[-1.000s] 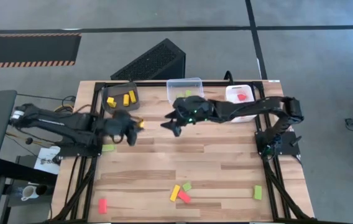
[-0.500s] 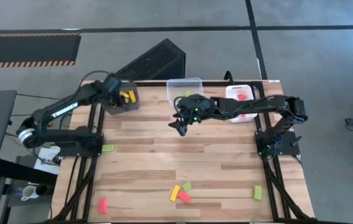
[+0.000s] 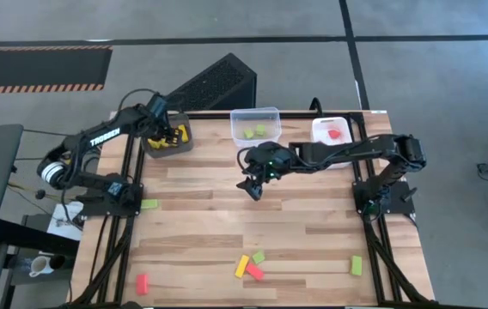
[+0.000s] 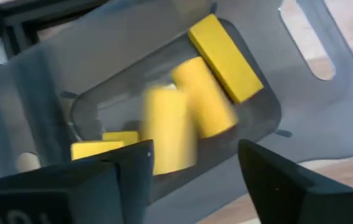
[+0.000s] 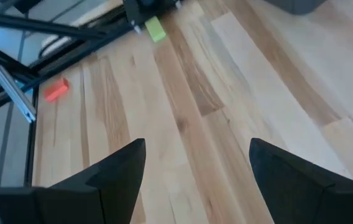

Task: Sort & place blocks by color
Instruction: Put the yellow block into the black bin, then put the green block into the transparent bin

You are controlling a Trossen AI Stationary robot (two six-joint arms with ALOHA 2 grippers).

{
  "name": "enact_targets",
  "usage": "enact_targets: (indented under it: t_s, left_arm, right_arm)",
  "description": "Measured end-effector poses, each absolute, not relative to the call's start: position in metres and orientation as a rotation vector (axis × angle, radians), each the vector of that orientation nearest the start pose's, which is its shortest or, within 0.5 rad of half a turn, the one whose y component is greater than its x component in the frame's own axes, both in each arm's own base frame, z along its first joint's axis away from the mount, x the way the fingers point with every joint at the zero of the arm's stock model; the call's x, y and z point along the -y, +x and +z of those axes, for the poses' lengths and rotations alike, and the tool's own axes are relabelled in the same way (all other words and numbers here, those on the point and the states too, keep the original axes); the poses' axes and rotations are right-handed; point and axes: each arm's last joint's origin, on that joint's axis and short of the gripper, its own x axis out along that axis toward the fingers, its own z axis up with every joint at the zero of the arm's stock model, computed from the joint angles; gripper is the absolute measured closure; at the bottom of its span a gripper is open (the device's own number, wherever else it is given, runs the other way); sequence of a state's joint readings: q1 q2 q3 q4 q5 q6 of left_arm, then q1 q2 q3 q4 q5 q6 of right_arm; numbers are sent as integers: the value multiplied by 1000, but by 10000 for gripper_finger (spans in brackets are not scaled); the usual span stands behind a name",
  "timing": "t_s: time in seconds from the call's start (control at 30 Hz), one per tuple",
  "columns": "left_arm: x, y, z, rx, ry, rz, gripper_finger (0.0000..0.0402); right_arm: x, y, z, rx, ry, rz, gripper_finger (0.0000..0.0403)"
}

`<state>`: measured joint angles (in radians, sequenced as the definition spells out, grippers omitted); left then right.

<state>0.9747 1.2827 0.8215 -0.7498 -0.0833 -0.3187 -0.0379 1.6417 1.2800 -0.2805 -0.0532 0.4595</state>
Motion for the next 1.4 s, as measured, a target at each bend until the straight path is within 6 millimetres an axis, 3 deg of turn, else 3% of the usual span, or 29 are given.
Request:
enact_targets:
  t_s: [0.13,0.3,0.5,0.73,1.0,1.2,1.4]
  left_arm:
    - [-188,123,220,-986,-777,1134,148]
    - [-180,126,252,-951,-751,1059,137]
    - [-128,146,266,-976,-739,743,150]
    - [-45,157,249,-1075,-681,454,163]
    - [30,165,230,-1095,-518,124,165]
    - [43,155,203,-1354,-434,313,165]
    - [44,170,185,-1479,-324,260,165]
  right_arm:
    - [6,365,276,-666,467,-123,97]
    - [-8,364,275,-688,461,-94,97]
    - [-21,363,275,-694,458,-64,97]
    - [-42,360,273,-734,494,-39,97]
    - [-83,351,271,-790,521,27,97]
    - [-99,347,272,-783,576,-15,97]
    - [-110,343,271,-783,643,-64,97]
